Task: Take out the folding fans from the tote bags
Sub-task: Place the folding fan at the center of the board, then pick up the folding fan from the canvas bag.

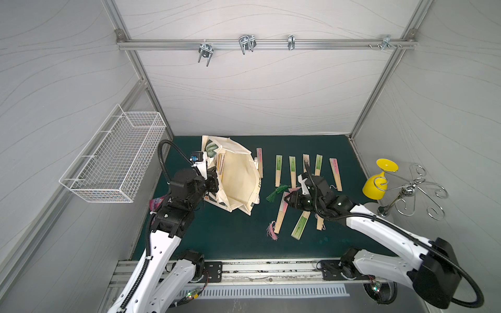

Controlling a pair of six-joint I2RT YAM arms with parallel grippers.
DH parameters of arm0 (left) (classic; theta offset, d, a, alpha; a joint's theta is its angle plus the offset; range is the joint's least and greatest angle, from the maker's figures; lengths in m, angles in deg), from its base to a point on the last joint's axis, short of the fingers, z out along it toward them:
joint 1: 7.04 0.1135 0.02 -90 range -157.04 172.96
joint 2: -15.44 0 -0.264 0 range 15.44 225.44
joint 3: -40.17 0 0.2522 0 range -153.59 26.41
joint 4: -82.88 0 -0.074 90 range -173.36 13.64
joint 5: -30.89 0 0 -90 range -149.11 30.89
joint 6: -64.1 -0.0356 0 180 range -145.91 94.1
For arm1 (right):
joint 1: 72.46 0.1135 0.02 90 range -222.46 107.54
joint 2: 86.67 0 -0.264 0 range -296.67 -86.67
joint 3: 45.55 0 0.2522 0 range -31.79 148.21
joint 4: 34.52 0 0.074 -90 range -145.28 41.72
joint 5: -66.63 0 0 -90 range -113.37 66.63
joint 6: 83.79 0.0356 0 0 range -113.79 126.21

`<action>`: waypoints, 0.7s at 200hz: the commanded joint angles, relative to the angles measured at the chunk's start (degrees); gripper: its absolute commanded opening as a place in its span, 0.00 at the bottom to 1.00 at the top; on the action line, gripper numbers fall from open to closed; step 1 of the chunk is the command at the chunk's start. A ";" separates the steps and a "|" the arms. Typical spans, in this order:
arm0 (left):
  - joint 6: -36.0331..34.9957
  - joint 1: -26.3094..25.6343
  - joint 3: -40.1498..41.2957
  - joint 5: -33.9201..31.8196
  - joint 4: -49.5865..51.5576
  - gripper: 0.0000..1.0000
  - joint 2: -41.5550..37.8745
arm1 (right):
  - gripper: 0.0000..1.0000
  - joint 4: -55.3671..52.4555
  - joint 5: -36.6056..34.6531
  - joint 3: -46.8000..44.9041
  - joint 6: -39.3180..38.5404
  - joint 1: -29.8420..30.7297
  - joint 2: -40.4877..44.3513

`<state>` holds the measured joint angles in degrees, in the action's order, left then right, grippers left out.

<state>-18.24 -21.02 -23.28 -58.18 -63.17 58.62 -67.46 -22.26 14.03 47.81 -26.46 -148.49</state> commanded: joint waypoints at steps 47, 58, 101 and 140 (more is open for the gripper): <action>1.17 0.26 -0.41 0.67 -2.61 0.00 -1.73 | 0.44 2.57 -16.67 17.66 -24.81 18.10 -8.09; 1.60 0.27 -0.32 1.04 -2.74 0.00 -1.61 | 0.45 3.81 -16.53 19.96 -27.40 19.31 -10.71; 3.06 0.27 -0.32 2.53 -2.98 0.00 -1.40 | 0.44 9.40 -15.06 25.29 -31.97 20.89 -19.67; 3.92 0.22 -0.25 3.45 -2.96 0.00 -1.52 | 0.44 11.50 -12.44 29.23 -32.65 20.95 -27.03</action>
<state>-15.56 -21.02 -23.04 -56.32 -62.71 57.90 -58.98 -36.16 40.48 17.87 -5.89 -172.27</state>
